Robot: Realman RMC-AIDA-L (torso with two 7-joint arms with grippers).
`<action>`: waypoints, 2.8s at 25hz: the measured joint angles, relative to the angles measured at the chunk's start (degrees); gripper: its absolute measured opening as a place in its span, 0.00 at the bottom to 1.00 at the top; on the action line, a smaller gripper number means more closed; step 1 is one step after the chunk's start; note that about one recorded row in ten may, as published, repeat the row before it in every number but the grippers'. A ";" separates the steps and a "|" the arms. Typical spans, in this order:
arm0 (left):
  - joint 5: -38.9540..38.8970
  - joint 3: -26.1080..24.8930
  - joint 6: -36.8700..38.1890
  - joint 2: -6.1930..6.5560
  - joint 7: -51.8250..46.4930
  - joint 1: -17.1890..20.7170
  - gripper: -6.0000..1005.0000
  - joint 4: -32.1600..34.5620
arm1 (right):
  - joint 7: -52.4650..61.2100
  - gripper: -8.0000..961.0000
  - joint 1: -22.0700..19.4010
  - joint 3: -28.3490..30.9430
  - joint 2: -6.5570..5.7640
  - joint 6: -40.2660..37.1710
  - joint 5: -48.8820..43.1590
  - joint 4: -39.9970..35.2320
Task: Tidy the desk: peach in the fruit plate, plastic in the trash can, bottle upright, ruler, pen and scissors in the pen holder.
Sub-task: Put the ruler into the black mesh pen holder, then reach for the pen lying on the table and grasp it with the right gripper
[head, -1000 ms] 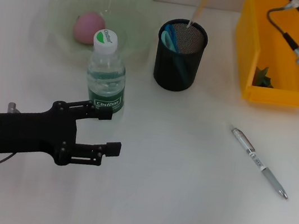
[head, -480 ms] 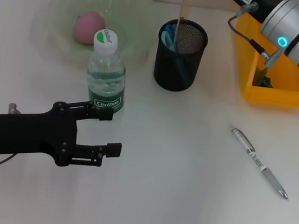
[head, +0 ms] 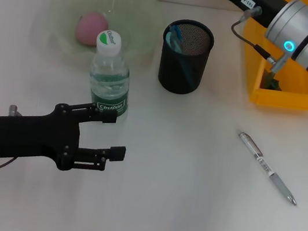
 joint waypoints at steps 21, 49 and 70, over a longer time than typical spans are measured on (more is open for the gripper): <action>0.45 0.23 1.42 0.59 0.10 -0.21 0.83 0.15 | 88.45 0.62 -15.44 -16.96 -0.34 -34.96 -85.26 -81.93; 0.54 0.51 -0.86 0.91 0.53 -0.69 0.83 0.15 | 97.20 0.44 -15.49 -29.32 0.00 -25.49 -95.12 -64.01; 0.63 0.53 -1.50 0.72 0.88 -0.36 0.83 -0.21 | 96.34 0.27 -15.61 -30.82 -0.10 -22.59 -94.13 -60.50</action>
